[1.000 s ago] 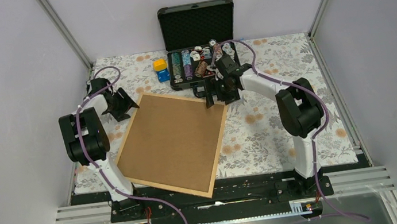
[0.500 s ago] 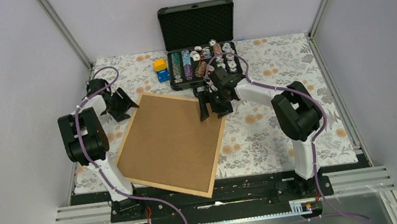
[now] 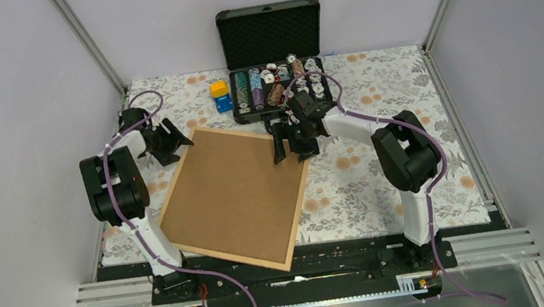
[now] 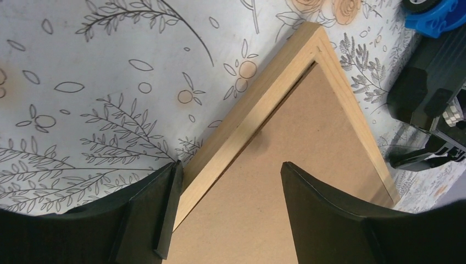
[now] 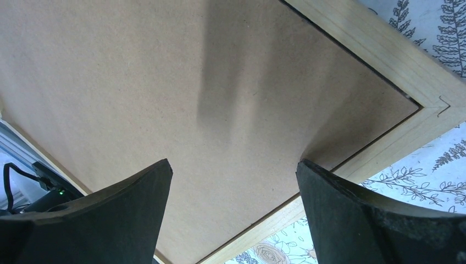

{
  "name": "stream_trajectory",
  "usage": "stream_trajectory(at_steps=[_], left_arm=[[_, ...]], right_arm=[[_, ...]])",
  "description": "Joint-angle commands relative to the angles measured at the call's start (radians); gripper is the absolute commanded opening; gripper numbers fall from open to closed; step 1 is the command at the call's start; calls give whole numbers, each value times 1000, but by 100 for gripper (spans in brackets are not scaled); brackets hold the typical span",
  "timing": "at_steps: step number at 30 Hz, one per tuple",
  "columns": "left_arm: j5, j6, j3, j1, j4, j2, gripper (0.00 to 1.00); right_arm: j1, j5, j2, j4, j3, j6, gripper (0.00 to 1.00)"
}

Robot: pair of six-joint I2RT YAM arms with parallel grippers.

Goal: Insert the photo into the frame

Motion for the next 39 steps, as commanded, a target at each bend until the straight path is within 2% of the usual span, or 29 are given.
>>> stream_trajectory(at_steps=[1,6,8,11,15,18,23,31,35,39], left_arm=[[47,14,-25,-22,-7,66,76],[101,36,77,-38,-75,160,79],[73,33,76,-36,-69,156,81],[62,30,92,-31,-72,165,82],[70,25,105,-33,-79,197,83],[89,22,145,-36,-91,228,83],[130,-5,212,-42,-91,287,83],[202,26,418,-94,-209,422,82],[247,17,460,-120,-219,437,81],[270,28,441,-143,-219,424,81]], right_arm=[[7,-16,118,16,-43,-13,93],[-23,-106,41,8,-8,-25,97],[-61,-96,-31,-6,-19,-23,99],[-83,6,-170,6,-143,-24,100],[-45,4,-290,121,-378,13,100],[22,-9,-329,221,-481,65,100],[157,-57,-209,380,-473,171,97],[368,-4,-70,632,-370,391,98],[430,-43,72,716,-203,448,98],[448,-135,226,687,9,437,99]])
